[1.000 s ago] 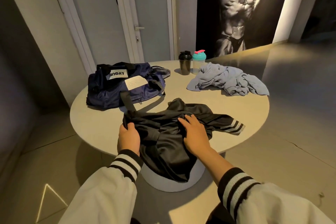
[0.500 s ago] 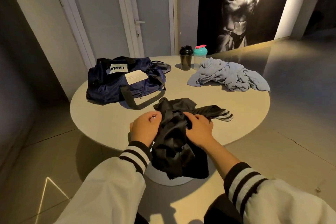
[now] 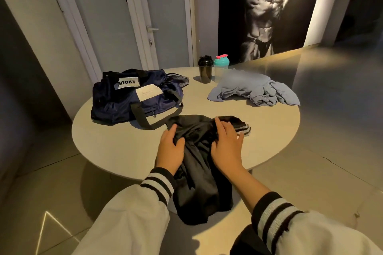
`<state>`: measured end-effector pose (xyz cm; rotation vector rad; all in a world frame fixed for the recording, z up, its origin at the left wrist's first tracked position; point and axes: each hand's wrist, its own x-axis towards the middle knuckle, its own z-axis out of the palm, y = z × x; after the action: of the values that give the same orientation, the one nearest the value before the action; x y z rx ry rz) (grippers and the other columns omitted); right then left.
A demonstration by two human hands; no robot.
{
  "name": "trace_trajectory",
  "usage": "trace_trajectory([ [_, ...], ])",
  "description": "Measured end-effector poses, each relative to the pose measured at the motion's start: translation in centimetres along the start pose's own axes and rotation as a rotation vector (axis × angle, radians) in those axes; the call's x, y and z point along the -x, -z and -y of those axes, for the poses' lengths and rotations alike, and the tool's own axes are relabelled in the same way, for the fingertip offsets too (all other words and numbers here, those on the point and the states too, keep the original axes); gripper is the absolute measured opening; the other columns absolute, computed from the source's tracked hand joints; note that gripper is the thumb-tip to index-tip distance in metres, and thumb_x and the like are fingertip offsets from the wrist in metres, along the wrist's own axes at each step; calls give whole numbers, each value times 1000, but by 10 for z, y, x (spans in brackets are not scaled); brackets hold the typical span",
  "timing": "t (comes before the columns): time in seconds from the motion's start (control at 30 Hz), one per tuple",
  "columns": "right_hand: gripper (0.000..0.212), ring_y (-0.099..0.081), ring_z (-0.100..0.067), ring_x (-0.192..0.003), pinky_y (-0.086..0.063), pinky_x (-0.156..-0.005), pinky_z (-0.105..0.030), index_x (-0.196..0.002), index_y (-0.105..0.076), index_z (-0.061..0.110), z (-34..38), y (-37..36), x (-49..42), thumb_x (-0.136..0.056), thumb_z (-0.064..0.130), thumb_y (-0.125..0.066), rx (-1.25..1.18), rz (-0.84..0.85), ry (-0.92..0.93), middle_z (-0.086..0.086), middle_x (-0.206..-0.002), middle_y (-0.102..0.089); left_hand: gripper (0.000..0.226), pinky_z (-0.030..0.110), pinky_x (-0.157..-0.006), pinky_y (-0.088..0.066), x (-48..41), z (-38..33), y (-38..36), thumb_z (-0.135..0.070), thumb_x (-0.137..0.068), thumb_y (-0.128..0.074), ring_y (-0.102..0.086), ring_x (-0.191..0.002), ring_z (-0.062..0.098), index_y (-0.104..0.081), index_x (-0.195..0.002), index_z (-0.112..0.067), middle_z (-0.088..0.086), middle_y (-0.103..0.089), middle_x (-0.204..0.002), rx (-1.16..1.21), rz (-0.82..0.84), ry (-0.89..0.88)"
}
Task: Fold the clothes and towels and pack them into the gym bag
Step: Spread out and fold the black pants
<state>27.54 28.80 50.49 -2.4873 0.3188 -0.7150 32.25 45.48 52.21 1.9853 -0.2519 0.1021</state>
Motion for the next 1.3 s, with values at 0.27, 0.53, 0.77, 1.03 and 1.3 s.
trace_trajectory([
  [0.27, 49, -37, -27, -137, -18, -118, -57, -150, -38, 38, -6, -10, 7, -102, 46, -44, 132, 374, 54, -2, -144, -45, 54, 47, -115, -32, -11, 14, 24, -51, -98, -36, -44, -133, 29, -43, -146, -27, 2, -45, -150, 274, -342, 348],
  [0.53, 44, -47, -21, -128, -33, -96, -20, -149, -44, 17, 24, -13, 7, -106, 25, -42, -303, 120, -61, -4, -141, -45, 59, 48, -118, -32, -1, 10, 29, -54, -105, -28, -45, -137, 28, -44, -149, -18, 6, -50, -148, 275, -167, 298],
  [0.77, 42, -49, -16, -118, -33, -101, -19, -136, -60, 16, 31, -10, 6, -97, 3, -51, -391, 300, 237, -7, -129, -58, 43, 45, -107, -46, 7, -4, 9, -56, -103, -36, -61, -117, 23, -58, -125, -26, 4, -65, -126, 522, 131, 358],
  [1.03, 45, -32, -38, -139, -30, -110, -32, -138, -50, 10, -16, 0, -2, -93, 9, -57, 7, 36, -182, -14, -141, -40, 41, 39, -97, -43, 12, -3, 24, -34, -109, -28, -50, -120, 29, -42, -142, -15, 9, -50, -130, 474, -465, 336],
  [1.3, 30, -54, -28, -108, -38, -98, -45, -125, -57, 22, 38, -15, 18, -97, 27, -48, -124, 237, 69, -4, -115, -63, 47, 45, -111, -39, 7, -6, 3, -48, -106, -32, -49, -129, 30, -41, -146, -27, 8, -49, -143, 622, -125, 418],
])
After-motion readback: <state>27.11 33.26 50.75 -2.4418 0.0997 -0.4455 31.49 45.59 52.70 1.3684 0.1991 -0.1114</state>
